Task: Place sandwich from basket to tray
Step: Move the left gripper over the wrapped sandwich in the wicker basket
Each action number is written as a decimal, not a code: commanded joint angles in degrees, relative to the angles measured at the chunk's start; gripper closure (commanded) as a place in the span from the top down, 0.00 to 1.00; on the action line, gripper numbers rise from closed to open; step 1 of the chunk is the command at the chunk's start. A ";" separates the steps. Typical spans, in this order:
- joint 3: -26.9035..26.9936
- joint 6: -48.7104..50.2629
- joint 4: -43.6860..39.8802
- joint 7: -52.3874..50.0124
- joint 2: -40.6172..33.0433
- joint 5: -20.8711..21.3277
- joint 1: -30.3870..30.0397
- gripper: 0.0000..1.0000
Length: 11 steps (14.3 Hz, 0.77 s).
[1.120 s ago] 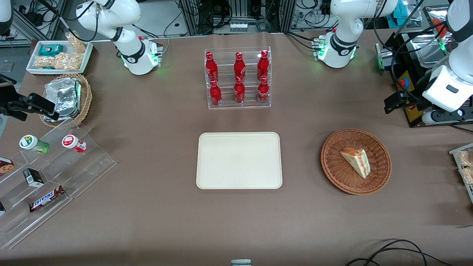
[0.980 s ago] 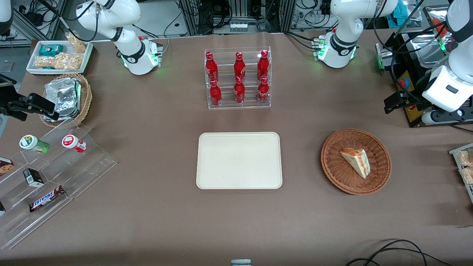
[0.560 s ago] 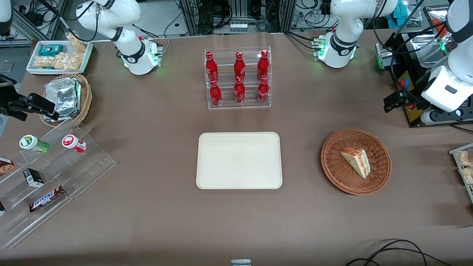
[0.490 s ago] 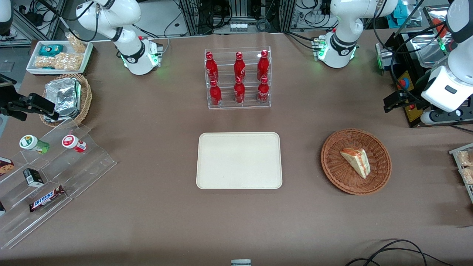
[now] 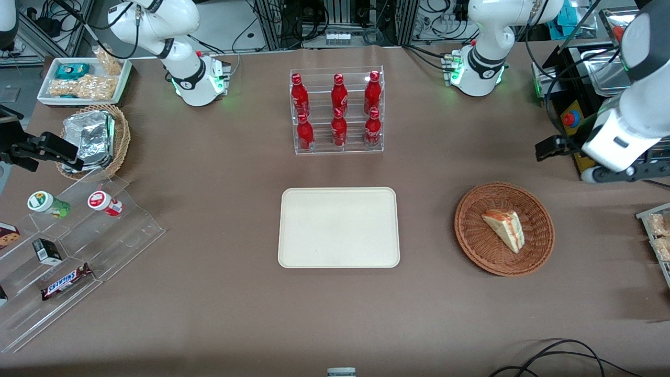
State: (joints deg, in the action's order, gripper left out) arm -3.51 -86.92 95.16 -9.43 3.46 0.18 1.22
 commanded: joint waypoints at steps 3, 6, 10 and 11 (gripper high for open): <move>0.43 -14.55 9.66 -5.06 3.49 0.26 0.54 1.00; 0.52 -24.84 16.44 -6.30 3.92 0.17 0.27 1.00; 0.52 -36.38 21.38 -23.81 7.43 0.08 0.10 1.00; 0.61 -37.61 20.86 -31.02 9.18 -0.01 0.10 1.00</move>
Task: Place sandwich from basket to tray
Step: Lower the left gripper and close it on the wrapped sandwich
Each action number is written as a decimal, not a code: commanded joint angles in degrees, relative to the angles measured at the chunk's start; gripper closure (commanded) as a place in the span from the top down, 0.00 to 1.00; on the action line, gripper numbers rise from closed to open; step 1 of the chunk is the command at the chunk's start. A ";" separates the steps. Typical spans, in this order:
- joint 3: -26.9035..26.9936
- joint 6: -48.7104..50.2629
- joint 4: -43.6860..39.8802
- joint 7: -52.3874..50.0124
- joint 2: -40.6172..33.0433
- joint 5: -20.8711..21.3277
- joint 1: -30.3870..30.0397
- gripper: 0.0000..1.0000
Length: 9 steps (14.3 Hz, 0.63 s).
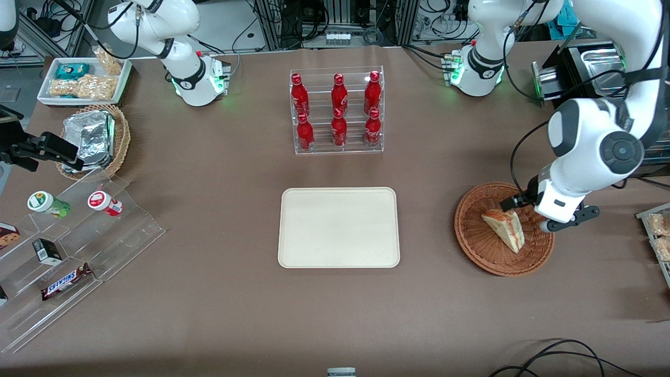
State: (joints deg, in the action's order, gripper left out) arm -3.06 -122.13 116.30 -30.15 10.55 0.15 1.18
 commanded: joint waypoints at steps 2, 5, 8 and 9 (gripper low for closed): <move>0.16 -6.26 -0.55 -19.90 4.81 0.12 0.05 1.00; 0.16 -9.70 -0.73 -21.71 8.94 0.03 -1.35 1.00; 0.16 -10.94 -1.08 -21.97 11.68 0.12 -1.35 0.52; 0.16 -10.77 -1.08 -21.88 11.60 0.12 -1.44 0.22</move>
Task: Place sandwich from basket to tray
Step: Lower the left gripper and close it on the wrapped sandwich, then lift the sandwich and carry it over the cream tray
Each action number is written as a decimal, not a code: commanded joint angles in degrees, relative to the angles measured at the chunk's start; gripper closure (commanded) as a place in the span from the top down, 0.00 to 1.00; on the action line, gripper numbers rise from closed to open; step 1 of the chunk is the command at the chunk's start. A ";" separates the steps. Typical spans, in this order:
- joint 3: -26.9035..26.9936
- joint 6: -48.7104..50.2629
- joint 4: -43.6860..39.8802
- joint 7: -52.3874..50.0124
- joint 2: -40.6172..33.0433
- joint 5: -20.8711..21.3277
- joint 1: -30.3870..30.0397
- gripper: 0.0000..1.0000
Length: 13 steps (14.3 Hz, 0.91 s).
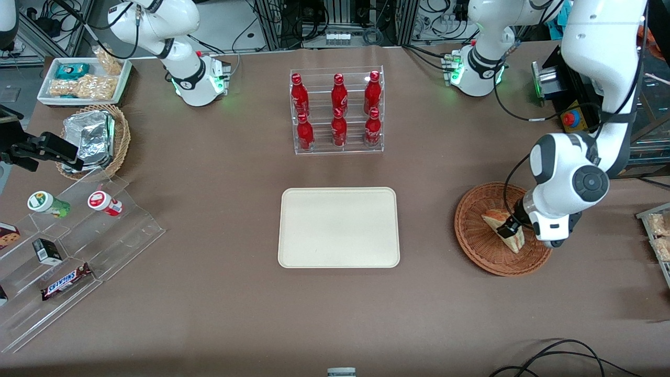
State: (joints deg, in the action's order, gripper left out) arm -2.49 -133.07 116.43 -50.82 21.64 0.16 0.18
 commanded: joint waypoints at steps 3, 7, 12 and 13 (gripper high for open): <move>-0.41 2.27 -1.29 -1.13 -0.45 0.11 -0.44 0.09; -0.58 21.74 -10.92 -1.39 -3.44 0.02 0.17 0.08; -0.94 27.78 -15.71 -1.39 -2.31 -0.33 9.29 0.10; -0.94 26.47 -15.71 -1.22 -1.43 -0.51 11.40 0.10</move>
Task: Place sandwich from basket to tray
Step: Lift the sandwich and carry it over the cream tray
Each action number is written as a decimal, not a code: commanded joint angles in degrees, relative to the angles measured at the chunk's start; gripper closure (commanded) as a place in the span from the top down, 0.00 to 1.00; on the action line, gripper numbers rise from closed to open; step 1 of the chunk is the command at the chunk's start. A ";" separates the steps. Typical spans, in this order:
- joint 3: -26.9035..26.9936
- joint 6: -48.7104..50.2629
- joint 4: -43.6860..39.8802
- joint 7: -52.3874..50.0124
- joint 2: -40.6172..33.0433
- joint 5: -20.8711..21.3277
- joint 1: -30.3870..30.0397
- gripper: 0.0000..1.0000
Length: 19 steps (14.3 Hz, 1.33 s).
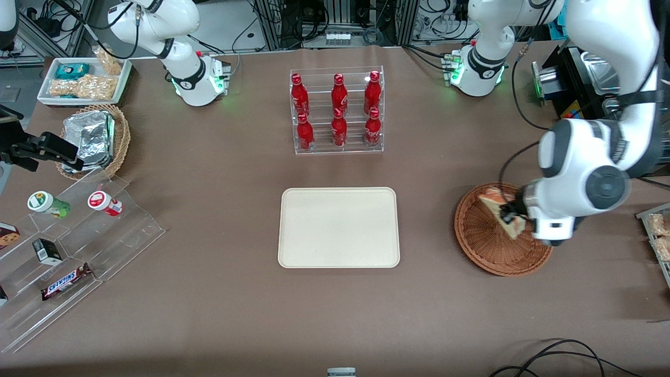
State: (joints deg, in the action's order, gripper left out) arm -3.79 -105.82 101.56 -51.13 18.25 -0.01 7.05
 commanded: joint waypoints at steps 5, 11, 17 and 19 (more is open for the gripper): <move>0.19 -10.11 -7.76 7.78 11.54 -0.16 16.40 0.10; 0.10 -15.19 -16.48 3.33 19.71 -0.16 27.74 0.10; -0.17 -23.91 -17.62 -1.60 24.64 -0.61 31.71 0.13; -0.17 -26.09 -17.62 -1.78 25.78 -0.69 31.97 0.48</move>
State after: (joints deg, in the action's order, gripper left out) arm -4.53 -130.35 85.96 -51.65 42.33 -0.13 38.25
